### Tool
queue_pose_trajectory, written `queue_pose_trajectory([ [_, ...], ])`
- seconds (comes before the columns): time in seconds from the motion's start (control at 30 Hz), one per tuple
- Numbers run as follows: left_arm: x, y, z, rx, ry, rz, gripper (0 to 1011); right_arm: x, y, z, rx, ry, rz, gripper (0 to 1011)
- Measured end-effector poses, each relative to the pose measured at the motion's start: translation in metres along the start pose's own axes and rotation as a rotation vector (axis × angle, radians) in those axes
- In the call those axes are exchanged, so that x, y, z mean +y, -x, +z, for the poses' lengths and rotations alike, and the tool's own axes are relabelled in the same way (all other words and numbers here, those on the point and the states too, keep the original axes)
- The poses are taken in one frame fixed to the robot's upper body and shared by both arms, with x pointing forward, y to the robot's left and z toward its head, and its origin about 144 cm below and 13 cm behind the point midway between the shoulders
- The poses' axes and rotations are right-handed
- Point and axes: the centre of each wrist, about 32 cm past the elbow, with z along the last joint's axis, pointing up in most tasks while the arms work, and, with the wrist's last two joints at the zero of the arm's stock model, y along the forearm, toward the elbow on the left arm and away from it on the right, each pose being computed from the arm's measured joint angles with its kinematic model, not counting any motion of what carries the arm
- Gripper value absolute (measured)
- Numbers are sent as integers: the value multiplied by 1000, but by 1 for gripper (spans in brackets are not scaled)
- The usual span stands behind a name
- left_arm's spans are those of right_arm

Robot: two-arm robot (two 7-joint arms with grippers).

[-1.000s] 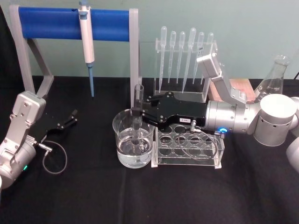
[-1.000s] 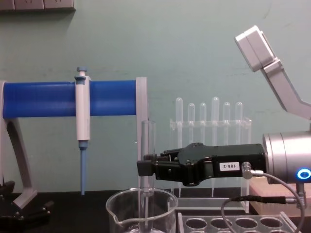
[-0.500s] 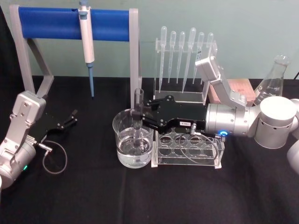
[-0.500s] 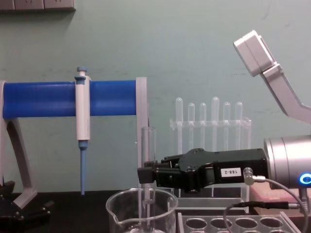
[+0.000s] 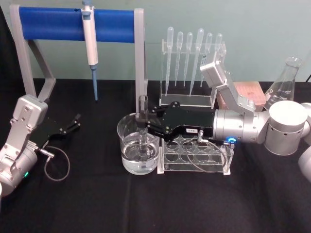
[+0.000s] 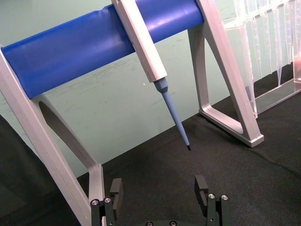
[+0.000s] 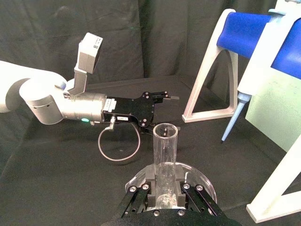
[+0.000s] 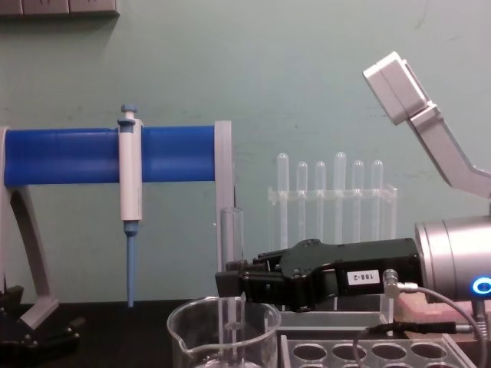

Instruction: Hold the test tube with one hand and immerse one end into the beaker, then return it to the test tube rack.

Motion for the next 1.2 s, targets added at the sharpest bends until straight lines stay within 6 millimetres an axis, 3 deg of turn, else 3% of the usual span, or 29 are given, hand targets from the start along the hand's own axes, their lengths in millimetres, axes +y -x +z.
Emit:
queue_pose_trajectory([
  [1.2, 0, 0, 0, 0, 0, 0, 1000, 0, 0, 0, 1, -2, -1, 225],
])
